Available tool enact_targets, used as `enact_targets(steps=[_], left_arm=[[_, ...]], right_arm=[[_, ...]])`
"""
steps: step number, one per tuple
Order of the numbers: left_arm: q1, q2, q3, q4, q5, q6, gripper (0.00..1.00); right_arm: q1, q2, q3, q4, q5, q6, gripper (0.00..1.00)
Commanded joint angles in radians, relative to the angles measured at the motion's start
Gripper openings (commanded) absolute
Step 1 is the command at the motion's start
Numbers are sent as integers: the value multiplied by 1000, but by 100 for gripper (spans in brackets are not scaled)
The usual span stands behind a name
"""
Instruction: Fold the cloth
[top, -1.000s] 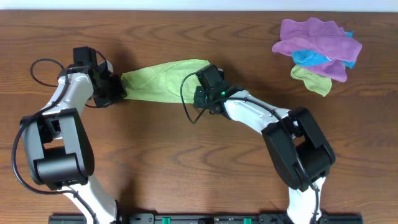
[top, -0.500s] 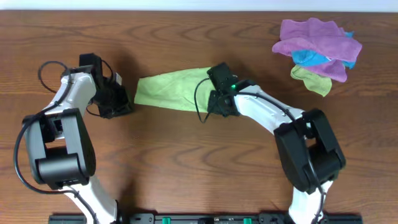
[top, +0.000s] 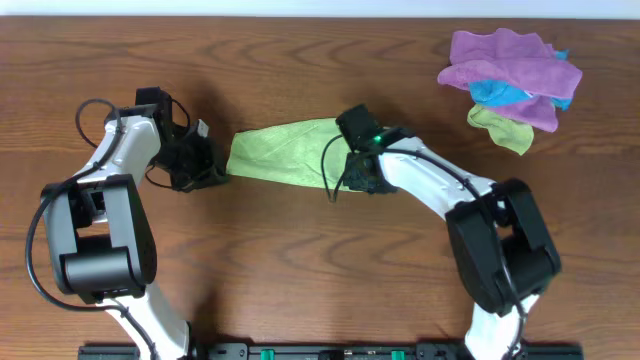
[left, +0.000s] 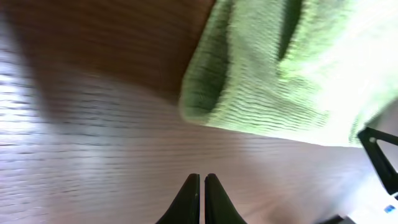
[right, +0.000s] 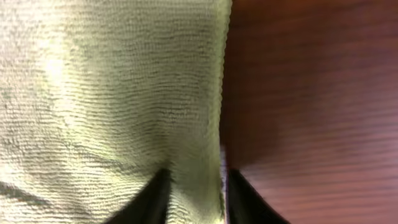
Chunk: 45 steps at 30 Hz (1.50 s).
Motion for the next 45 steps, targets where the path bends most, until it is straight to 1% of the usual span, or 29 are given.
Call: enact_targets(steps=[1,4,6,9,10,11,13,16,17,21,23,26,30,35,38,40,45], left_arm=[[-1,-21,8,8,92,-30,6],[-1,-21,8,31,144,-72,11],[-1,-21,8,52,169,-101,16],[-1,-21,8,89,203,-140,22],[-1,-21,8,109,214,-155,27],[-2,-21,8,125,216,-171,34],[-2,-21,8,161,215,-199,54],[-6,-21,8,222,211,-218,74],[-11,-21,8,242,197,-221,82],[-42,-20,8,303,122,-229,82],[-62,-20,8,335,100,-230,81],[-107,-20,8,396,43,-264,79],[-137,-20,8,431,-12,-278,77],[-138,-20,8,433,-34,-278,75],[-137,-20,8,431,-34,-285,71],[-137,-20,8,417,-65,-324,68],[-137,-20,5,410,-117,-405,68]], right_arm=[[-10,-81,-2,16,12,-47,53],[-10,-117,-2,26,13,-47,60],[-10,-131,-2,39,13,-54,60],[-10,-141,-2,58,13,-58,62],[-10,-142,-2,63,13,-58,62],[-10,-142,-2,68,12,-58,62],[-10,-142,-2,72,12,-58,62],[-10,-142,-2,77,3,-63,62],[-10,-142,-2,79,-4,-65,61],[-10,-142,-2,80,-10,-66,61],[-10,-142,-2,80,-23,-80,59],[-10,-142,-2,79,-26,-80,58],[-10,-142,-2,79,-29,-83,57],[-10,-142,-2,75,-34,-99,56],[-10,-142,-2,75,-34,-99,56],[-10,-142,-2,75,-34,-99,56],[-10,-142,-2,75,-34,-99,56]])
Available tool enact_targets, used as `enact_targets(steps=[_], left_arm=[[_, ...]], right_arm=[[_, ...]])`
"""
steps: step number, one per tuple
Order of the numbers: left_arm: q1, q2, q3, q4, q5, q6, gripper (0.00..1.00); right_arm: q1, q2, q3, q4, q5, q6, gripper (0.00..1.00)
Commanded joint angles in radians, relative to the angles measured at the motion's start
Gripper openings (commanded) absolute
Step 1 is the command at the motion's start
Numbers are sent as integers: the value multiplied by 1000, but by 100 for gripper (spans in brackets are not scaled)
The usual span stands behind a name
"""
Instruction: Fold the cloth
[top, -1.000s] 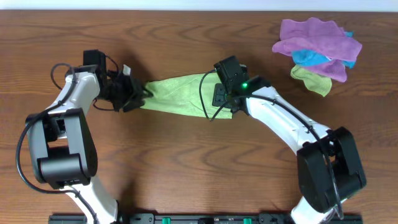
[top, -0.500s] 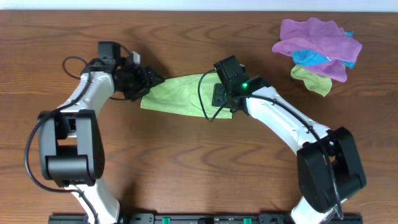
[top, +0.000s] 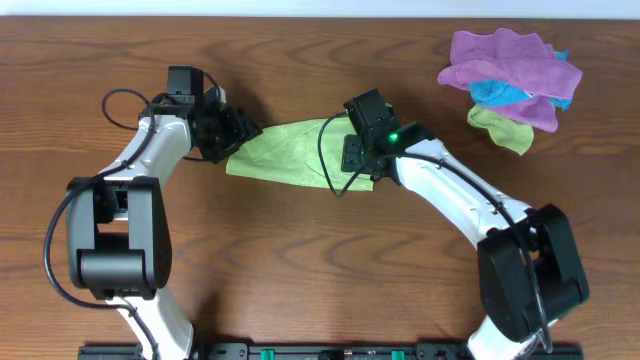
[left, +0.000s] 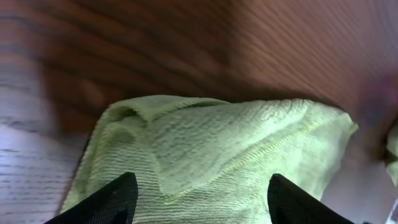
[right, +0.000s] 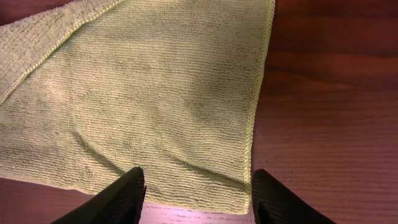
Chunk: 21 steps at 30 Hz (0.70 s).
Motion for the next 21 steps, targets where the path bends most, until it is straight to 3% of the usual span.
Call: enact_targets(steps=[1,21], left_arm=[[2,-20,1,-1,-56,-68,68],[-1,10,-51,117,-42,-156,64]], right_arm=[[-5,-11,-1,-3,-5,-12,56],[-4,-11,-1,-3,-5,-11,55]])
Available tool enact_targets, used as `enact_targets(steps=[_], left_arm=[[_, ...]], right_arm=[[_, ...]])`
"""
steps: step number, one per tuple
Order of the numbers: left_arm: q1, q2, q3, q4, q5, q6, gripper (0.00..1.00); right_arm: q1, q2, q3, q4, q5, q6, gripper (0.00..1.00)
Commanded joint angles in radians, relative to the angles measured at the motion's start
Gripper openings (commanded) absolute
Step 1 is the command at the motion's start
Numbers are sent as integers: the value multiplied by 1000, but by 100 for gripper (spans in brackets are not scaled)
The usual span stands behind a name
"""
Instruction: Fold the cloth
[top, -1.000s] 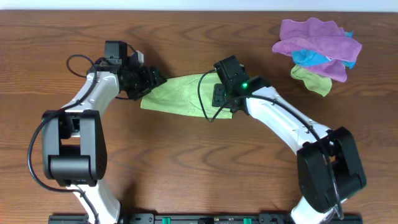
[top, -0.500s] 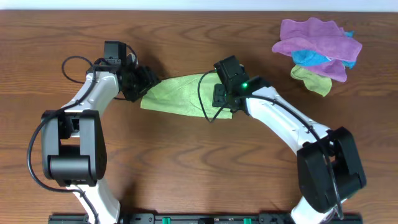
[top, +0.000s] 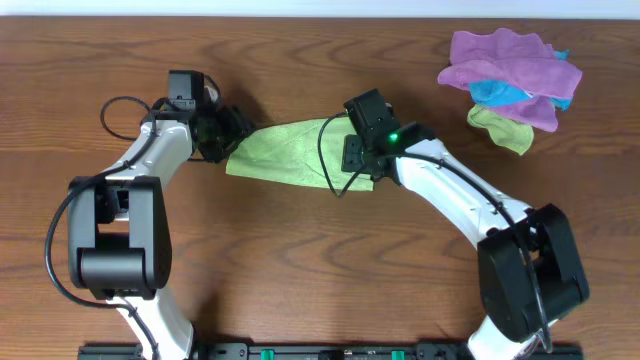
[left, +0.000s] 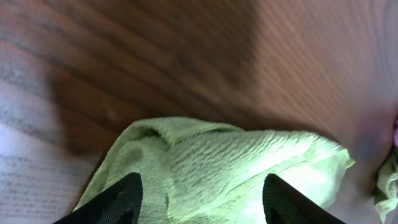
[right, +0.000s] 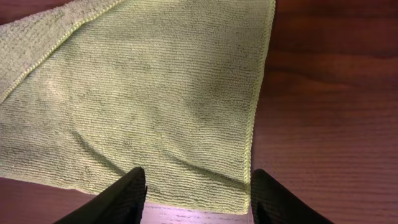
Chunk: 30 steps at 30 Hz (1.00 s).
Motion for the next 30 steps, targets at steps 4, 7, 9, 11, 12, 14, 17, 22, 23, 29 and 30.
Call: enact_targets(steps=[4,7,9,11,12,14,17,22,23,29,30], left_arm=[[0,12,-8,14,0,-34,67],[0,13,-9,25,0,-34,68],[0,13,-13,36,0,-42,68],[0,20,-15,43,1,-60,67],[0,26,-15,47,5,-70,68],[0,39,-15,49,12,-79,67],[0,55,-15,58,37,-79,66],[-5,71,-15,80,59,-93,66],[-6,74,-15,81,61,-100,66],[-11,85,-15,87,68,-108,40],[-11,85,-15,97,87,-108,35]], right_arm=[[-5,-11,-1,-2,-12,-8,54],[-5,-11,-1,-2,-19,-8,53],[-5,-11,-1,-2,-23,-8,53],[-5,-11,-1,-2,-23,-8,53],[-5,-11,-1,-2,-23,-8,53],[-5,-11,-1,-2,-23,-8,52],[-5,-11,-1,-3,-23,-8,52],[-5,-11,-1,-1,-23,-8,52],[-5,-11,-1,0,-23,-8,52],[-5,-11,-1,0,-23,-8,52],[-5,-11,-1,0,-23,-8,52]])
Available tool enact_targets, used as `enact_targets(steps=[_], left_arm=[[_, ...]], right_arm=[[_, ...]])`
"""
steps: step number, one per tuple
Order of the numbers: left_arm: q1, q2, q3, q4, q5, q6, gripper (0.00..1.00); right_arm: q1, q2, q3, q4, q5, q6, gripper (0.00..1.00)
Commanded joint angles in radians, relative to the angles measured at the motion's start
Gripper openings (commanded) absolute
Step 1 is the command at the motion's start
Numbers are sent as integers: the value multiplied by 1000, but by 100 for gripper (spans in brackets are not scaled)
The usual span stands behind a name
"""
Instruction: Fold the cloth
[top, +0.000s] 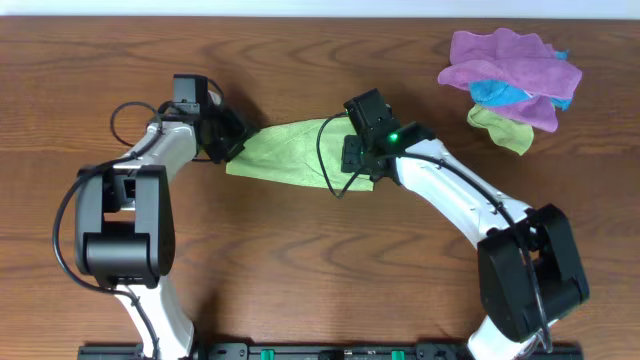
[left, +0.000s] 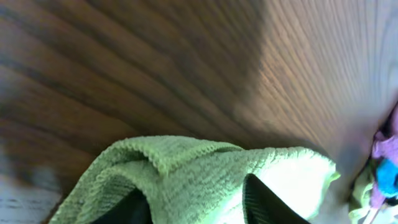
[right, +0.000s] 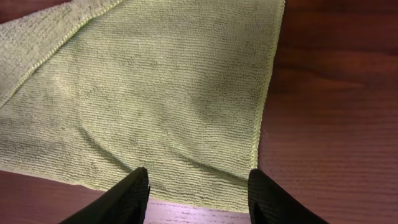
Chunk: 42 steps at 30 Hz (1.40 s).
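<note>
The light green cloth (top: 290, 150) lies folded in a long strip mid-table. Its near right corner lies flat in the right wrist view (right: 155, 93). My left gripper (top: 232, 140) is at the cloth's far-left corner. It is open, and both fingers straddle a bunched double layer of the cloth (left: 193, 180) close under the left gripper (left: 199, 208). My right gripper (top: 358, 168) hovers open over the cloth's right end. In the wrist view nothing sits between the right gripper's (right: 200, 199) fingers, and the cloth's near hem lies just below them.
A pile of purple, blue and green cloths (top: 510, 75) lies at the far right of the wooden table (top: 300, 260). Cables loop off both arms near the cloth.
My left gripper has edged further onto the cloth's left corner, so the bunched fabric now fills the space between its open fingers. The right gripper has barely shifted.
At first my left gripper was shut on the table beside the cloth's left end. The right was low, with its fingers close together on the right edge. Then both stood open, the left at the far-left corner and the right raised. Now the left straddles that corner.
</note>
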Motion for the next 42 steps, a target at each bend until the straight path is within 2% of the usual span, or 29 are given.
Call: enact_targets(steps=[1,2,7,12,18,26,36,42], left_arm=[[-5,22,-5,21,46,-2,28],[-5,22,-5,36,58,-2,22],[-5,22,-4,92,122,-6,6],[-3,22,-3,101,190,-5,6],[-3,21,-2,107,290,-5,6],[7,15,0,121,523,18,6],[93,-39,0,103,805,72,6],[124,-42,0,-37,932,178,6]], right_arm=[[-5,-11,-1,-1,-1,-8,52],[-5,-11,-1,-1,-1,-8,52],[-5,-11,-1,-2,22,-8,50],[-8,-11,-2,8,119,-4,54],[-31,-9,-2,48,132,-4,55],[-63,-9,-2,18,131,0,49],[-80,-11,-2,-38,131,3,41],[-85,-32,-1,-39,132,3,42]])
